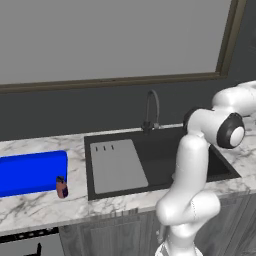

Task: Pick up all produce items and place them in the sink. Turn on the sink faucet to wash them. Then turn the sink off and put them in the tray.

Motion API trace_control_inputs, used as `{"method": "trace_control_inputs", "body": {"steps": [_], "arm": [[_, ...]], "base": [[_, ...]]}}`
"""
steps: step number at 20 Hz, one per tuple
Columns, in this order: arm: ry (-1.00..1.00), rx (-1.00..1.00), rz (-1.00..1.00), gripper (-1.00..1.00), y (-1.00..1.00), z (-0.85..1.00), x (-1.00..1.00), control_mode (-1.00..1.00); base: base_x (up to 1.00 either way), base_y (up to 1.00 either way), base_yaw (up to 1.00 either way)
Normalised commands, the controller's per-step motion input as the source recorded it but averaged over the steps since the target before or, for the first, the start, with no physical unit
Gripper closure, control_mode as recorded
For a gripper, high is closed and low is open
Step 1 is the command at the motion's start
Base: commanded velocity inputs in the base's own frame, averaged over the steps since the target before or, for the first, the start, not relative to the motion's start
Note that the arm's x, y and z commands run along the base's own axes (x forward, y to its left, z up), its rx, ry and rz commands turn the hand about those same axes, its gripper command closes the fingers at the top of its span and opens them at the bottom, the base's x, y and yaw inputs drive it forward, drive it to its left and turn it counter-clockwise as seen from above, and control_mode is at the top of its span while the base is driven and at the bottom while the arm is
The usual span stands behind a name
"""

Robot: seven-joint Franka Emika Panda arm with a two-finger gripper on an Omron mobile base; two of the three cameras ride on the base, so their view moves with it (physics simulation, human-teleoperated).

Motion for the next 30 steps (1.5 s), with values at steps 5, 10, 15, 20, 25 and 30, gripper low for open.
{"method": "trace_control_inputs", "body": {"steps": [5, 10, 15, 20, 25, 30], "arm": [[0.02, 0.0, -0.06, -1.0, -0.43, -0.19, 0.16, -1.0], [0.09, -0.05, -0.03, -1.0, -0.1, -0.31, 0.12, -1.0], [0.05, -0.11, -0.01, -1.0, 0.0, -0.51, 0.03, -1.0], [-0.02, -0.16, 0.03, -1.0, 0.0, -0.52, 0.0, -1.0], [0.0, -0.06, 0.1, -1.0, -0.03, -0.1, 0.0, -1.0], [0.01, -0.05, 0.13, -1.0, -0.06, -0.13, 0.0, -1.0]], "base": [[0.0, 0.0, 0.0], [0.0, 0.0, 0.0], [0.0, 0.0, 0.0], [0.0, 0.0, 0.0], [0.0, 0.0, 0.0], [0.0, 0.0, 0.0]]}}
